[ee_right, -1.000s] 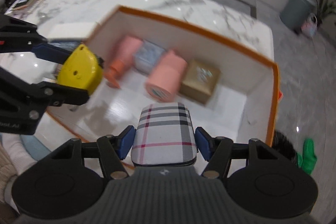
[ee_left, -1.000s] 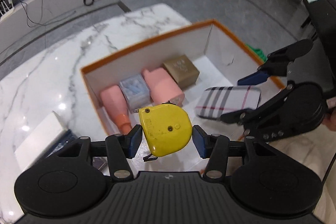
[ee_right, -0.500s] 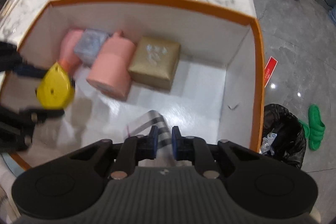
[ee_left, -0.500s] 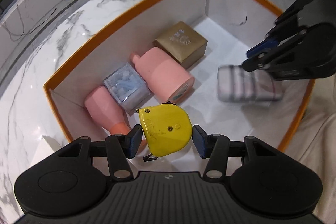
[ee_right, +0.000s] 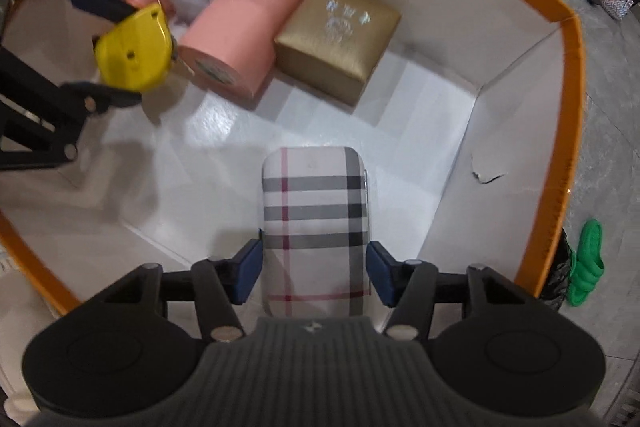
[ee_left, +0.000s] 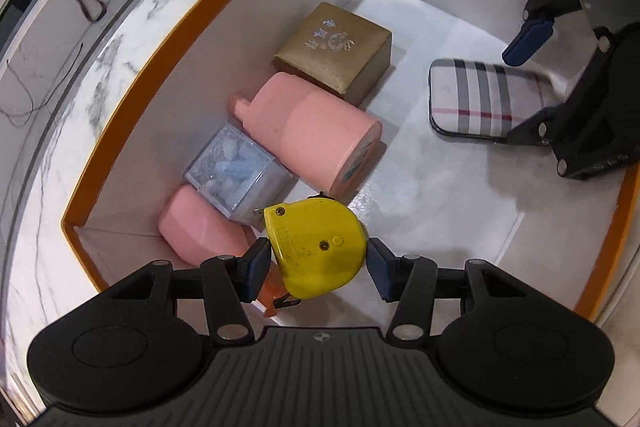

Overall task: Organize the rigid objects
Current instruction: 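Carry the tape measure and plaid pouch over the orange box, then lower both items into the orange box and open both tools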

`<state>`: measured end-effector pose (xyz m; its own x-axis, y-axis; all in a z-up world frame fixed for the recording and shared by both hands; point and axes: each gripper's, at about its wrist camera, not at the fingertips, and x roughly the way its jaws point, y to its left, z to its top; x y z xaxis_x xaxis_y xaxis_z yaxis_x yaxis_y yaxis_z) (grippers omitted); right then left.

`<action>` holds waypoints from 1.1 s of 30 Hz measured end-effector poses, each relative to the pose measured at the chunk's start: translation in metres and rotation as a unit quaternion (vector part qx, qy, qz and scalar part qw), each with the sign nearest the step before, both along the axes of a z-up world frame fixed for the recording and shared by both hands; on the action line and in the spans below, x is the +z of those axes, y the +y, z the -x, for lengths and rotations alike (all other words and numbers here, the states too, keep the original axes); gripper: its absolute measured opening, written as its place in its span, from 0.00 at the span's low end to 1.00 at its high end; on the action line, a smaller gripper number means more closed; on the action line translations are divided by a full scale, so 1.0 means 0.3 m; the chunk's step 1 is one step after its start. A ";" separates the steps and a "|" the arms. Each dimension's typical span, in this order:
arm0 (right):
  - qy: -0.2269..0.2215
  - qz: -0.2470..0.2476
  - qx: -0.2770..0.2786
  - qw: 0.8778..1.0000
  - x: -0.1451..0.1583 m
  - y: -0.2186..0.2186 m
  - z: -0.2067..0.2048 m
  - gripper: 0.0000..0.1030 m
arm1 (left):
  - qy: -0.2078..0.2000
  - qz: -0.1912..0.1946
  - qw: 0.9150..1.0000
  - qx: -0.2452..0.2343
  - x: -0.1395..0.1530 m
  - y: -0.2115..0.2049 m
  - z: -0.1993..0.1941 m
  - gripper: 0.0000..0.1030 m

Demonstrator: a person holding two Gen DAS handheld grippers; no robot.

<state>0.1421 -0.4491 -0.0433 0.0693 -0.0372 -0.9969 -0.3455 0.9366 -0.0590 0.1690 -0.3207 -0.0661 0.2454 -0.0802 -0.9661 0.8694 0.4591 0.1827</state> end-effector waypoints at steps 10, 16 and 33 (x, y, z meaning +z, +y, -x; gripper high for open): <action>-0.065 0.029 -0.081 0.994 0.036 -0.049 -0.065 0.10 | -0.030 -0.029 0.999 -0.033 -0.044 -0.031 0.001 0.58; -0.054 -0.011 -0.070 0.996 0.060 -0.086 -0.074 0.18 | -0.049 -0.030 0.997 -0.044 -0.060 -0.035 0.009 0.62; 0.104 0.044 -0.050 0.992 -0.019 -0.010 -0.015 0.35 | -0.075 0.030 0.997 -0.005 0.065 0.045 0.034 0.68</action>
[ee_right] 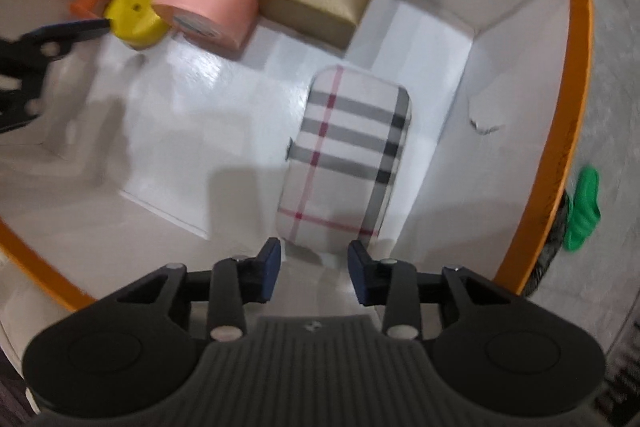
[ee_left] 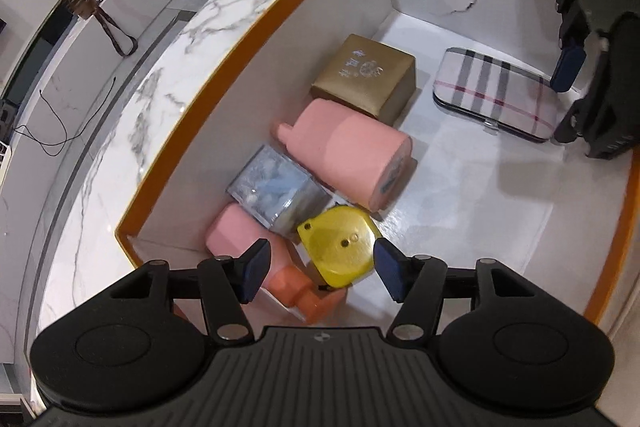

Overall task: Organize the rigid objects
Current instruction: 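Lower both items into the orange box and open both tools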

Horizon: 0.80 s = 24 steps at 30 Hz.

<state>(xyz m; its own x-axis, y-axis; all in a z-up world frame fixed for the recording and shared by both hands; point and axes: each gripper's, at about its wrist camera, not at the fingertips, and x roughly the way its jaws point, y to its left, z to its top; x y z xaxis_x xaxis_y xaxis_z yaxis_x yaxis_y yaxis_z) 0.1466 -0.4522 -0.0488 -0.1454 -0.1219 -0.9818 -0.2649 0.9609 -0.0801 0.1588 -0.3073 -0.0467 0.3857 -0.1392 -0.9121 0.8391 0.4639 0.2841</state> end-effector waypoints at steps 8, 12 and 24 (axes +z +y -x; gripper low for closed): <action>-0.021 0.007 -0.058 0.998 -0.034 -0.034 -0.010 0.27 | 0.008 0.020 1.000 -0.003 -0.013 0.006 0.033 0.68; -0.047 -0.027 -0.131 0.990 -0.012 -0.086 -0.020 0.19 | 0.010 0.030 0.999 0.007 -0.016 0.015 0.028 0.68; -0.096 -0.112 -0.130 0.980 0.029 -0.045 -0.048 0.18 | 0.017 0.051 0.998 0.025 -0.020 0.035 0.019 0.66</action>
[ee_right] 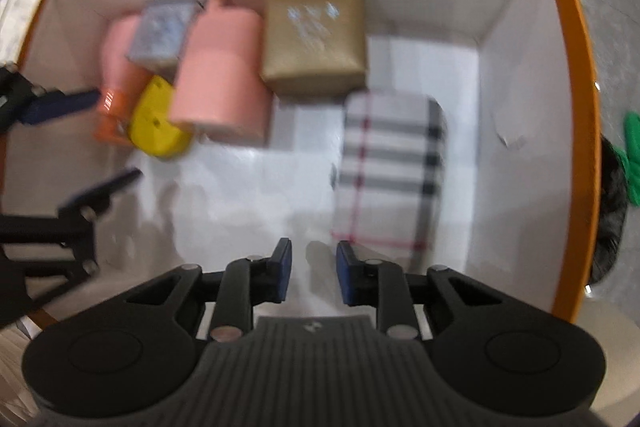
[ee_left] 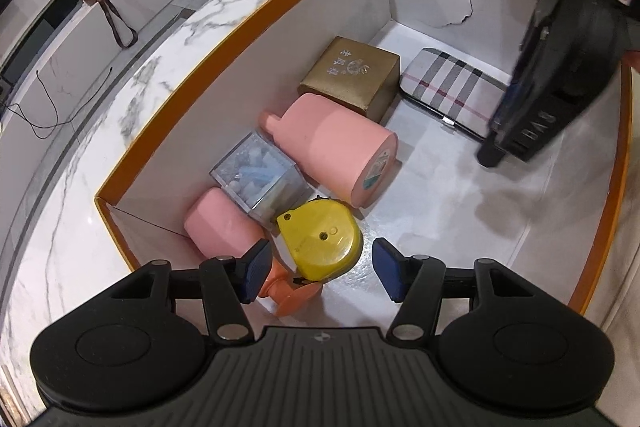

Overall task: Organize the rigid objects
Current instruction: 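Lower both items into the orange box and open both tools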

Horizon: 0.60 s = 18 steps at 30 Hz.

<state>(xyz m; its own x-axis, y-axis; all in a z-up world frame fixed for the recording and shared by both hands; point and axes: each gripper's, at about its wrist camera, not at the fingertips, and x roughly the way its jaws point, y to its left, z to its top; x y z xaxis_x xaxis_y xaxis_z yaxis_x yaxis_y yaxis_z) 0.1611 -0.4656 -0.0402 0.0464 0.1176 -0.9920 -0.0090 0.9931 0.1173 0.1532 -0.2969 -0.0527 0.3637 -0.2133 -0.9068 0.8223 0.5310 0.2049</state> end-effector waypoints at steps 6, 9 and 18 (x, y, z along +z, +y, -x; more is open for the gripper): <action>-0.045 0.027 -0.049 0.997 0.015 -0.051 -0.084 0.02 | -0.003 0.000 1.000 -0.005 -0.007 0.003 0.010 0.66; -0.060 0.054 -0.047 0.996 0.038 -0.067 -0.104 0.03 | -0.001 -0.001 1.000 -0.005 -0.010 0.002 0.012 0.66; -0.035 0.001 0.032 0.999 0.009 0.013 -0.064 0.16 | 0.004 0.007 1.000 0.007 -0.010 -0.001 -0.001 0.66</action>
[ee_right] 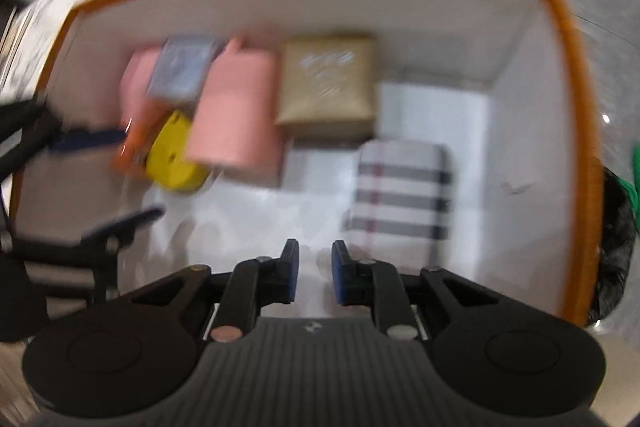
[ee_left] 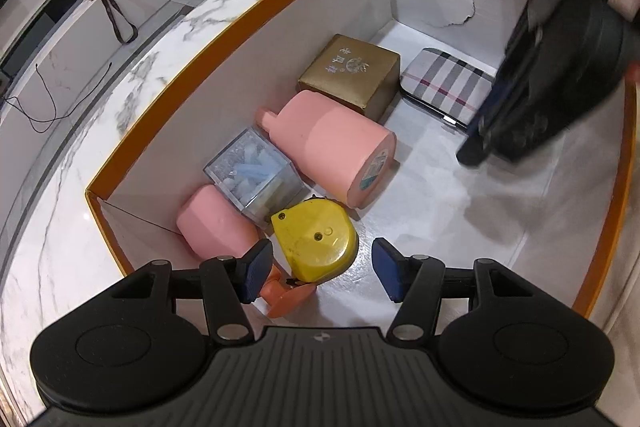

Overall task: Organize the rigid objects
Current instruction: 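Lower both items into the orange box and open both tools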

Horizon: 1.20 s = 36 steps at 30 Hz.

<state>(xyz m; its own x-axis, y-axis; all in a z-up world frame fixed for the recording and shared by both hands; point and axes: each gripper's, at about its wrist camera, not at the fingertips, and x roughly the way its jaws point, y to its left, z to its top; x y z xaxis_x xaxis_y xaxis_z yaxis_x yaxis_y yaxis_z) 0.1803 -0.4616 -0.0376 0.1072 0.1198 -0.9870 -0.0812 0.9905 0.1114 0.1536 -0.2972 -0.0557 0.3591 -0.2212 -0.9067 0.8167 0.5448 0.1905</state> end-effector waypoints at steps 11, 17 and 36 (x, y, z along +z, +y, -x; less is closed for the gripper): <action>0.015 0.042 0.025 0.999 0.048 -0.044 0.005 0.23 | -0.003 0.010 1.000 -0.004 -0.001 0.006 0.012 0.66; -0.025 0.008 0.022 0.999 0.016 -0.011 0.000 0.23 | 0.001 0.020 1.000 -0.001 -0.004 0.011 0.017 0.66; -0.005 0.089 0.088 0.992 0.054 0.032 0.012 0.23 | 0.003 0.038 0.999 -0.002 -0.005 0.024 0.017 0.62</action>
<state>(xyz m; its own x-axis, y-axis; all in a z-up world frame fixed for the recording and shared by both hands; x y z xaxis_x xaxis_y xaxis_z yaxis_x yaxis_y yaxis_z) 0.1766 -0.4521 -0.0212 0.1102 -0.0395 -0.9931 -0.2553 0.9646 -0.0667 0.1486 -0.2900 -0.0571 0.3523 -0.2905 -0.8897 0.8198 0.5544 0.1436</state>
